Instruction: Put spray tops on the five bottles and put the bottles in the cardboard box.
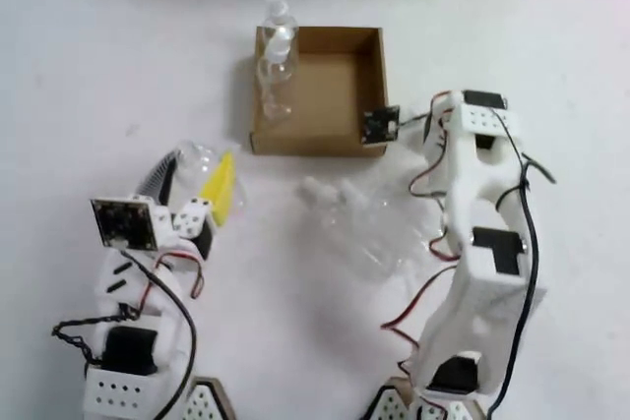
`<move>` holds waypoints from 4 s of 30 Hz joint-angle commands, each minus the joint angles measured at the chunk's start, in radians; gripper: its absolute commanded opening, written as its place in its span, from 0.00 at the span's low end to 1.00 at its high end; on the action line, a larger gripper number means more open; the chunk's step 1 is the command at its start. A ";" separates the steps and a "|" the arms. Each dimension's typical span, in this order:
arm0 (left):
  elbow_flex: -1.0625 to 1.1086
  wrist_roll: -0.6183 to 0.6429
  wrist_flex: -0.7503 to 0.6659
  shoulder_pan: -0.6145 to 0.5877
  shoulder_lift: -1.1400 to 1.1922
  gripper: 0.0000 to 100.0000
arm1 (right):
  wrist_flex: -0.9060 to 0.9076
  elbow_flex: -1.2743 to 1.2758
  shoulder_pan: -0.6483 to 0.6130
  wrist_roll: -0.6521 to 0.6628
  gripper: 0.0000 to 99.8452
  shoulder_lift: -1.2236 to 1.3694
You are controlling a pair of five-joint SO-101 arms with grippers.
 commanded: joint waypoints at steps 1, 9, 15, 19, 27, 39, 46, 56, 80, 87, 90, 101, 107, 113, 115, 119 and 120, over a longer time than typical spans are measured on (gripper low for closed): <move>-0.014 0.011 -0.025 -0.002 -0.021 0.02 | 0.008 -0.080 0.010 0.006 0.23 0.041; -0.014 0.011 -0.023 -0.002 -0.021 0.02 | 0.008 -0.224 0.018 -0.038 0.01 0.116; -0.014 0.011 -0.025 -0.002 -0.021 0.02 | 0.082 -0.442 0.051 -0.354 0.02 0.116; -0.015 0.011 -0.025 -0.002 -0.021 0.02 | 0.226 -0.658 0.058 -0.655 0.02 0.116; -0.015 0.011 -0.021 -0.002 -0.025 0.02 | 0.472 -0.988 0.031 -1.522 0.02 0.107; -0.021 -0.157 0.064 0.059 -0.027 0.02 | 0.473 -0.750 -0.153 -1.648 0.02 -0.297; -0.021 -0.173 0.086 0.077 -0.027 0.02 | 0.386 -0.417 -0.366 -1.654 0.02 -0.690; -0.023 -0.175 0.152 0.186 -0.027 0.02 | 0.047 -0.095 -0.575 -1.657 0.02 -1.017; -0.081 -0.175 0.269 0.404 -0.030 0.02 | -0.782 0.804 -0.727 -1.648 0.02 -1.547; -0.080 -0.176 0.265 0.386 -0.030 0.02 | -0.839 0.853 -0.733 -1.651 0.02 -1.569; -0.044 -0.176 0.195 0.355 -0.030 0.02 | -0.826 0.859 -0.733 -1.656 0.02 -1.578; 0.044 -0.176 0.049 0.328 -0.030 0.02 | -0.808 0.845 -0.733 -1.657 0.02 -1.578; 0.044 -0.176 0.049 0.328 -0.030 0.02 | -0.814 0.775 -0.736 -1.657 0.02 -1.578; 0.046 -0.176 0.049 0.329 -0.030 0.02 | -0.814 0.744 -0.739 -1.657 0.02 -1.578; 0.046 -0.176 0.049 0.329 -0.030 0.02 | -0.814 0.749 -0.739 -1.657 0.02 -1.578; 0.046 -0.176 0.049 0.329 -0.030 0.02 | -0.808 0.760 -0.739 -1.659 0.02 -1.577; 0.046 -0.176 0.049 0.329 -0.030 0.02 | -0.812 0.769 -0.740 -1.659 0.02 -1.578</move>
